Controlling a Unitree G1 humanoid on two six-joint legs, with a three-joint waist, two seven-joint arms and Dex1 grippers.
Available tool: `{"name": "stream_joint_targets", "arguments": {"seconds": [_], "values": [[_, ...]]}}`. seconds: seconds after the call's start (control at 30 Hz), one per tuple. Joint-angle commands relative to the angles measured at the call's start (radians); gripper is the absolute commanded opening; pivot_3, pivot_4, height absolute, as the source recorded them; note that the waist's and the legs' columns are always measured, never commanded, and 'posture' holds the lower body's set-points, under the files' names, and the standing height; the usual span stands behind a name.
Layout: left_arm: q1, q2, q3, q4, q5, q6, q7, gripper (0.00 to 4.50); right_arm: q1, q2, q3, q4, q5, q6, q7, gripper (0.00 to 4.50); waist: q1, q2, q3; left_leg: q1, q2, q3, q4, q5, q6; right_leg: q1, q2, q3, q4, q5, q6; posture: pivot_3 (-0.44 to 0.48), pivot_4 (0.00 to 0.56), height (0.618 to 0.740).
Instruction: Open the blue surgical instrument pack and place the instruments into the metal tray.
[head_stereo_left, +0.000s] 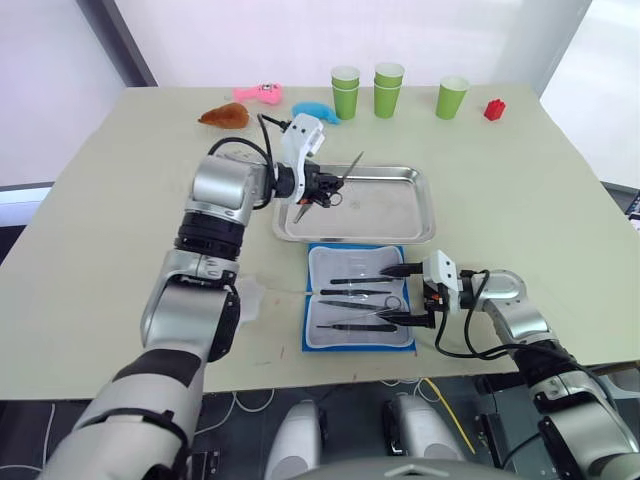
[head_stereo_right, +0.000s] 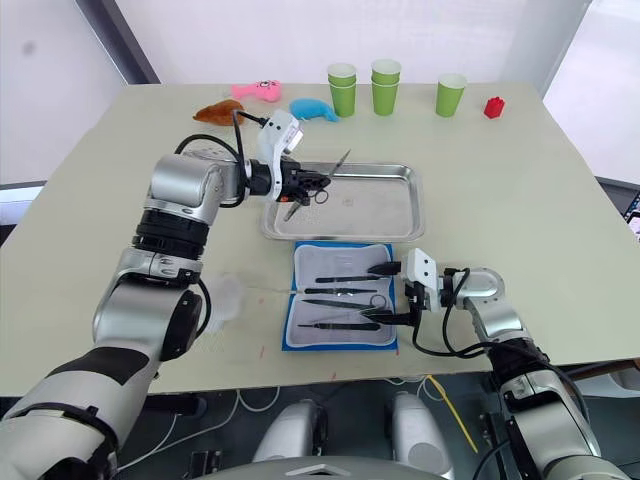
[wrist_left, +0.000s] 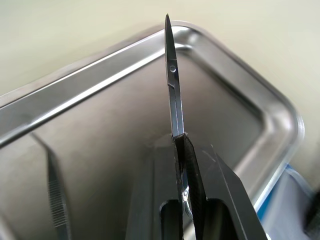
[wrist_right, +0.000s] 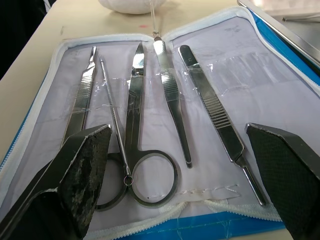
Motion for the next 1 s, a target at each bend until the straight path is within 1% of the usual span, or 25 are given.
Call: {"name": "stream_joint_targets", "arguments": {"seconds": [0.03, 0.3, 0.43, 0.73, 1.0], "values": [[0.027, -0.036, 0.051, -0.039, 0.011, -0.037, 0.124, 0.02, 0.05, 0.003, 0.064, 0.096, -0.078, 0.038, -0.019, 4.5, 0.0, 0.0, 0.0, 0.0, 0.0, 0.0, 0.0, 0.0, 0.0, 0.0, 0.0, 0.0, 0.0, 0.0, 0.0, 0.0, 0.15, 0.74], [0.108, -0.132, 0.107, -0.07, 0.038, -0.086, 0.366, 0.02, 0.044, 0.0, 0.062, 0.102, -0.081, 0.033, -0.02, 4.5, 0.001, 0.0, 0.0, 0.0, 0.0, 0.0, 0.0, 0.0, 0.0, 0.0, -0.002, 0.0, 0.0, 0.0, 0.0, 0.0, 0.15, 0.74], [0.13, -0.161, 0.126, -0.064, 0.043, -0.099, 0.45, 0.02, 0.045, -0.004, 0.058, 0.098, -0.079, 0.034, -0.021, 4.5, 0.001, 0.0, 0.0, 0.0, -0.001, 0.0, -0.001, 0.0, 0.0, 0.0, -0.002, 0.0, 0.0, 0.0, 0.0, 0.0, 0.15, 0.74], [0.14, -0.19, 0.155, -0.033, 0.027, -0.058, 0.518, 0.02, 0.047, -0.004, 0.059, 0.093, -0.078, 0.036, -0.021, 4.5, 0.002, -0.001, 0.0, 0.001, -0.001, 0.0, -0.001, 0.0, 0.0, 0.0, -0.003, -0.001, 0.0, 0.0, 0.0, 0.0, 0.15, 0.74], [0.127, -0.197, 0.169, 0.033, 0.026, -0.048, 0.531, 0.02, 0.046, -0.005, 0.057, 0.093, -0.078, 0.035, -0.022, 4.5, 0.002, -0.001, 0.0, 0.0, -0.001, 0.0, -0.001, 0.0, -0.001, 0.0, -0.003, -0.001, 0.0, 0.0, 0.0, 0.0, 0.15, 0.74]]}}
